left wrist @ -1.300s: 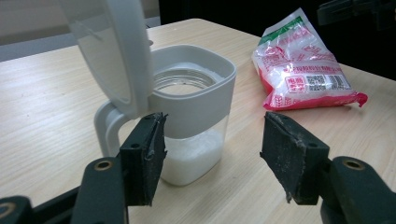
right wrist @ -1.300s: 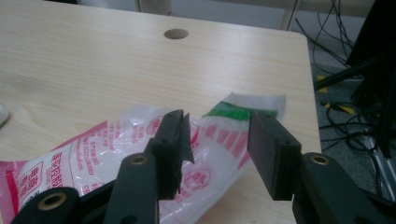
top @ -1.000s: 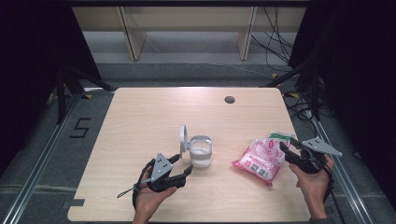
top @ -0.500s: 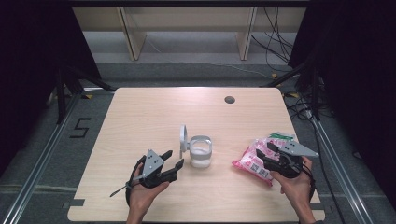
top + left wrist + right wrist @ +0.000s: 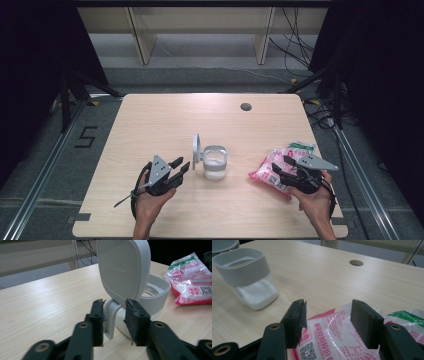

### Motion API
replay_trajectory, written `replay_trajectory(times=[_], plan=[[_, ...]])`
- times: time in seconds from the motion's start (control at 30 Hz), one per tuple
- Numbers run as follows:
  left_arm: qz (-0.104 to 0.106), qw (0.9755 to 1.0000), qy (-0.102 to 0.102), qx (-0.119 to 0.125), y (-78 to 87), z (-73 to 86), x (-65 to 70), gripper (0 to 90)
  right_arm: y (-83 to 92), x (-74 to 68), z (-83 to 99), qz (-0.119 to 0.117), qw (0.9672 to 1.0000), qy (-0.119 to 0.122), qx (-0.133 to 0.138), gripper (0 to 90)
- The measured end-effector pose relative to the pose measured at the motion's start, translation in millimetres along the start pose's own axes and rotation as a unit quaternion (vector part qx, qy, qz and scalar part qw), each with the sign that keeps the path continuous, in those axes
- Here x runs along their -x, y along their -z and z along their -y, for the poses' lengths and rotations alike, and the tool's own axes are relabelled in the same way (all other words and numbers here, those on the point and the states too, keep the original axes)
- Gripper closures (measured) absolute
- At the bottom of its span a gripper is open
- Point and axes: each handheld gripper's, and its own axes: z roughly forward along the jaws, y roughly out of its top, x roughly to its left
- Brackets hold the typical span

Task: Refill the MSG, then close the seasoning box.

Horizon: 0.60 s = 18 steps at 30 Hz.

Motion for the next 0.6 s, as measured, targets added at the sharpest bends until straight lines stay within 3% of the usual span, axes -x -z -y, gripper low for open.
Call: replay_trajectory(times=[0.13,0.23,0.27,0.37,0.43,0.5,0.53,0.57,0.6], plan=[[-0.005,0.9999,-0.016,-0.001,-4.6,-1.1,-2.6,78.7,-1.3,-3.4,0.9,-0.005,1.0000,0.005,-0.001,45.5],[0.003,1.0000,0.000,0.007,-8.7,-1.3,-7.5,82.6,-2.0,-7.2,1.7,-0.010,0.9999,-0.004,-0.008,45.6],[-0.008,0.9999,-0.005,0.005,-9.7,-2.0,-7.8,83.5,-0.8,-10.5,2.4,-0.007,0.9997,-0.019,-0.015,45.6],[-0.015,0.9998,-0.011,0.003,-11.5,-3.4,-9.8,85.6,-1.9,-9.3,3.1,-0.012,0.9999,-0.002,-0.012,45.7],[-0.016,0.9998,-0.010,0.002,-12.0,-3.6,-10.6,87.3,-1.9,-11.2,3.8,-0.010,0.9998,-0.011,-0.013,45.7],[-0.012,0.9999,0.002,-0.001,-15.3,-3.0,-13.9,88.3,-3.2,-11.1,4.1,-0.021,0.9997,-0.006,-0.009,45.8],[-0.015,0.9999,-0.001,-0.002,-15.9,-3.0,-14.4,88.6,-3.5,-11.7,4.3,-0.022,0.9997,-0.002,-0.011,45.8],[-0.014,0.9999,-0.002,0.000,-16.7,-2.9,-14.6,88.7,-2.1,-15.9,4.7,-0.016,0.9996,-0.018,-0.018,45.8],[-0.014,0.9999,-0.002,0.000,-16.7,-2.9,-14.6,88.7,-2.1,-15.9,4.7,-0.016,0.9996,-0.018,-0.018,45.8]])
